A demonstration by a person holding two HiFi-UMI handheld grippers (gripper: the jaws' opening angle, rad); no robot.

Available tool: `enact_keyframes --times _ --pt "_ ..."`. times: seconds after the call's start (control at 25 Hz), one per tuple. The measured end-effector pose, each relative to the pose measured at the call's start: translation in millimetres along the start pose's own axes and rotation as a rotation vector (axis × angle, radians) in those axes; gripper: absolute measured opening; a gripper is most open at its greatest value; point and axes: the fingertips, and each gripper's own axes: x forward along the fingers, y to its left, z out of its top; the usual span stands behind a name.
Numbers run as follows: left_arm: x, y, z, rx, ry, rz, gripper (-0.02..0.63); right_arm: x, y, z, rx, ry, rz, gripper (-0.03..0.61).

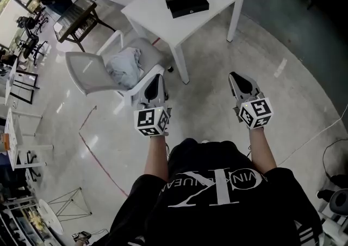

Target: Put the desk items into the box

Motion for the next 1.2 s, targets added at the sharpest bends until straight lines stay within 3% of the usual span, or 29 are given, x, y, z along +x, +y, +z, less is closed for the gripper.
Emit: enact_keyframes --times 0.84,0.88,0.96,1.2 --pt "29.1 -32.4 1.6 -0.004 -0.02 -0.041 0.009 -19.7 -39.8 -1.5 0.011 -0.019 -0.069 0.032" --pt "31.8 -32.4 0.0 -0.002 -0.017 -0.042 0.009 -18.1 -41.7 -2.7 0.017 -0.02 -0.067 0.036" --pt "38.6 -31.3 -3.2 0.001 -0.011 -0.045 0.009 -12.9 -45.7 -5.7 0.033 -0.023 -0.057 0.106" --pt "70.2 -21.5 -9.3 -0.023 -0.002 -0.033 0.009 8.5 -63.9 -8.1 0.037 -0.007 -0.047 0.107"
